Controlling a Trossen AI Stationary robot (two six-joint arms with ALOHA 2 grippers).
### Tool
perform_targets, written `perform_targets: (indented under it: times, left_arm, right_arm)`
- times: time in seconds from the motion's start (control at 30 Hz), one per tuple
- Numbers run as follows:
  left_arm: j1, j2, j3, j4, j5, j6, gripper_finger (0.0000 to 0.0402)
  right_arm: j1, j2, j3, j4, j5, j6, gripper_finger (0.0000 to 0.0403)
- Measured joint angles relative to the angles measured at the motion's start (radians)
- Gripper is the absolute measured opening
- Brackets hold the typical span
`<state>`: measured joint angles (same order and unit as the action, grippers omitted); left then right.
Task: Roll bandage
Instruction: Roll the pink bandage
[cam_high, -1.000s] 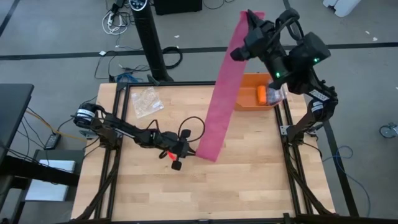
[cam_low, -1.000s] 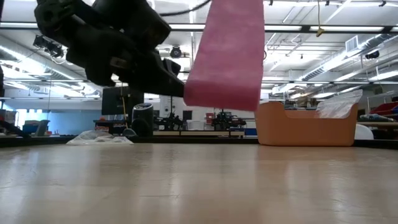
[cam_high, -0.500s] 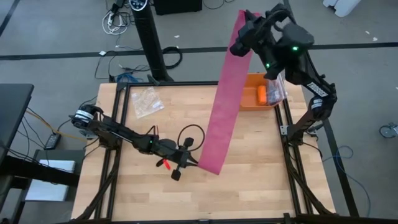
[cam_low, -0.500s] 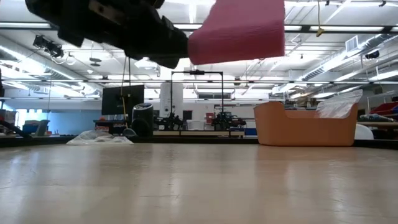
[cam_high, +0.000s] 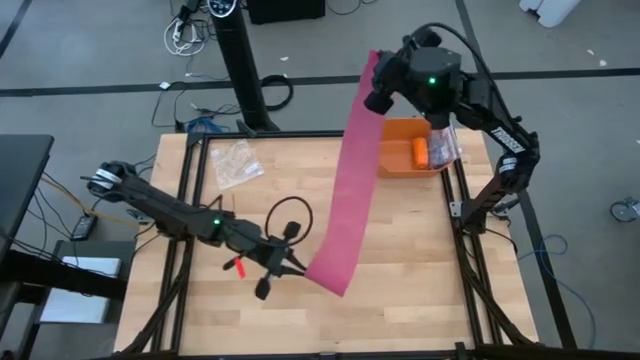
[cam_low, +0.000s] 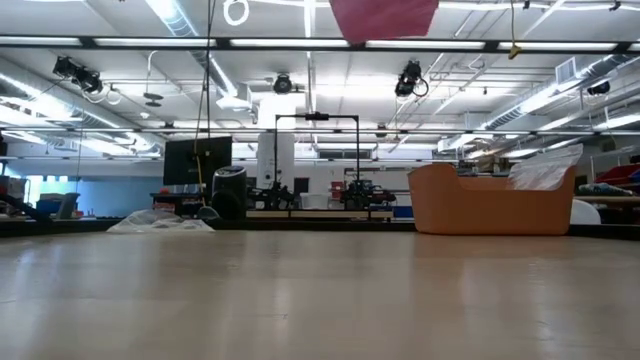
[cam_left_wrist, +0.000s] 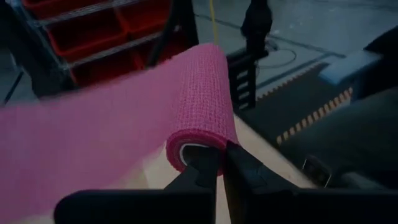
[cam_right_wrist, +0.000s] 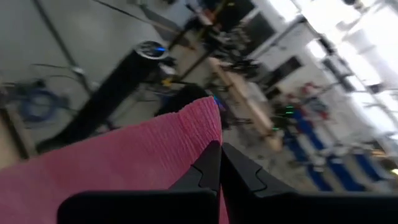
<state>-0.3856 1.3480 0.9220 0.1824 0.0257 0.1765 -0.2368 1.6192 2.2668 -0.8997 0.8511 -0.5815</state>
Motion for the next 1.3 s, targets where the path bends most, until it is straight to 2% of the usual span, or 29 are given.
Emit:
perform_targets:
  times: [0.17, 0.4, 0.6, 0.77, 0.87, 1.03, 1.17, 1.3]
  left_arm:
    - [-0.028, -0.008, 0.074, -0.094, -0.003, -0.004, 0.0014]
    - [-0.062, -0.008, 0.107, -0.138, -0.018, 0.002, 0.0014]
    - [-0.069, -0.007, 0.107, -0.132, -0.117, 0.002, 0.0014]
    - [-0.066, -0.037, 0.107, -0.122, -0.240, 0.008, 0.0014]
    - [-0.066, -0.096, 0.107, -0.138, -0.328, 0.031, 0.0014]
    - [-0.054, -0.214, 0.107, -0.159, -0.364, 0.080, 0.0014]
    - [-0.019, -0.286, 0.107, -0.203, -0.374, 0.086, 0.0014]
    - [0.025, -0.335, 0.107, -0.217, -0.376, 0.114, 0.0014]
  right_arm:
    - [-0.001, 0.000, -0.033, -0.043, -0.043, 0.074, 0.0038]
    - [0.000, 0.014, -0.048, -0.080, -0.081, 0.183, 0.0132]
    - [0.008, 0.013, -0.048, -0.187, -0.147, 0.288, 0.0193]
    - [0.075, -0.005, -0.048, -0.311, -0.172, 0.371, 0.0200]
    - [0.139, -0.011, -0.048, -0.392, -0.187, 0.438, 0.0198]
    - [0.266, -0.018, -0.078, -0.517, -0.228, 0.586, 0.0200]
    - [0.378, -0.039, -0.205, -0.540, -0.235, 0.686, 0.0201]
    - [0.485, -0.083, -0.407, -0.446, -0.198, 0.782, 0.0202]
